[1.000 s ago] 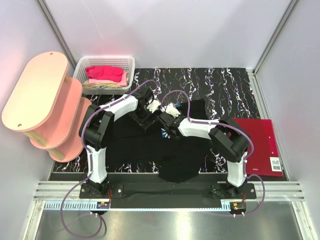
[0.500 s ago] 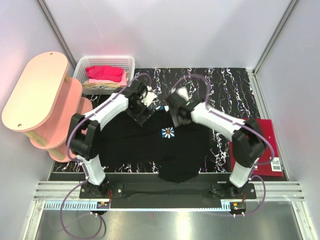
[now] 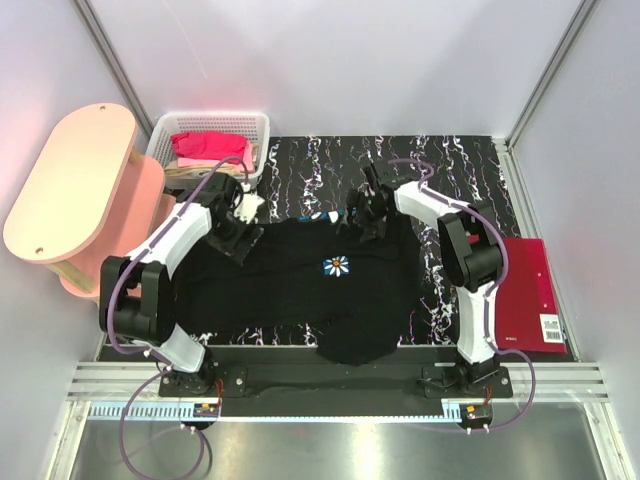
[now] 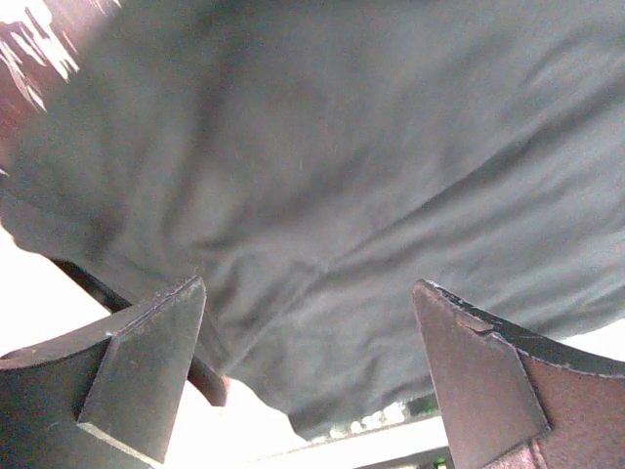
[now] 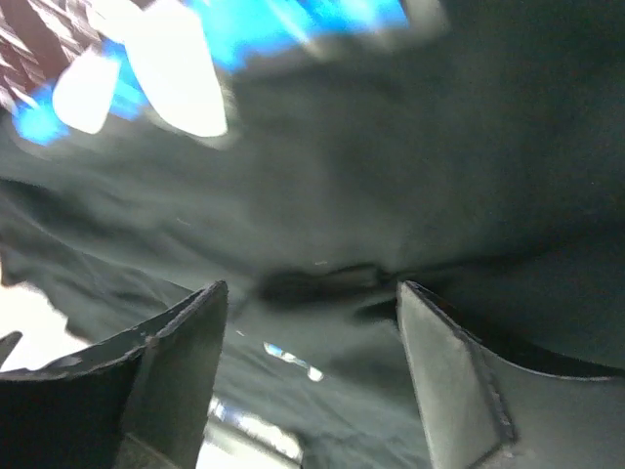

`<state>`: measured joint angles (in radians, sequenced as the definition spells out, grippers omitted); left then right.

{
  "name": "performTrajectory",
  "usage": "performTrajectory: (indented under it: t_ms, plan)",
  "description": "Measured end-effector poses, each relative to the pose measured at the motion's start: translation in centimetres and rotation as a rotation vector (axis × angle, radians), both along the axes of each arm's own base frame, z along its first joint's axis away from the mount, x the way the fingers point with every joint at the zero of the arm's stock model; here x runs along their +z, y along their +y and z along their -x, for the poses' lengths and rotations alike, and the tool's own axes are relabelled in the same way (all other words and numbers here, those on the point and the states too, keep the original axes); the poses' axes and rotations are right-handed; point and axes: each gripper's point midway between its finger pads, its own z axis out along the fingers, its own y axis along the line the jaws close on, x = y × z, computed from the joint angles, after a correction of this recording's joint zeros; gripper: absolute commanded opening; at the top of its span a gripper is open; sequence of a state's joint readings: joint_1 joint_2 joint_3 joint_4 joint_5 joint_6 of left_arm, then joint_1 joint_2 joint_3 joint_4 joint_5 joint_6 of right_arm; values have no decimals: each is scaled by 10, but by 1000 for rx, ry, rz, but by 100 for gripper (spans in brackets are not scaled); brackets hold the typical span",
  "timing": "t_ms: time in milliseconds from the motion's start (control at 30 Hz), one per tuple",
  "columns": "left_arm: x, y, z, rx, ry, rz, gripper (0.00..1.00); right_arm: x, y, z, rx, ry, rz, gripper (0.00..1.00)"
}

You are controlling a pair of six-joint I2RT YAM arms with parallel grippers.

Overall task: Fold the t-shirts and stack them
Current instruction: Fold the tshirt

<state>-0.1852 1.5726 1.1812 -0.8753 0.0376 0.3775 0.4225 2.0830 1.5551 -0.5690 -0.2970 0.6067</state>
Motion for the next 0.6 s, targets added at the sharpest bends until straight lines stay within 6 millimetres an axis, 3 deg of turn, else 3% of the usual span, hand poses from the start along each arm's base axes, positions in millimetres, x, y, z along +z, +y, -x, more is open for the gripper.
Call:
performTrajectory:
  t_ms: [67,233,367,467,600]
  plan:
    - [-7,11,7,20,30,-8,93,-14,2,13,-13,76,-48,75]
    - [-11,29,9,58,28,-18,93,-15,-9,11,-102,130,-157,74]
    - [-8,31,12,51,19,-25,93,-14,-24,13,-169,156,-179,75]
    - [-5,31,11,45,5,-25,93,-14,-52,9,-242,191,-166,75]
    - [-4,30,11,42,1,-23,93,-11,-105,-10,-363,208,-123,76]
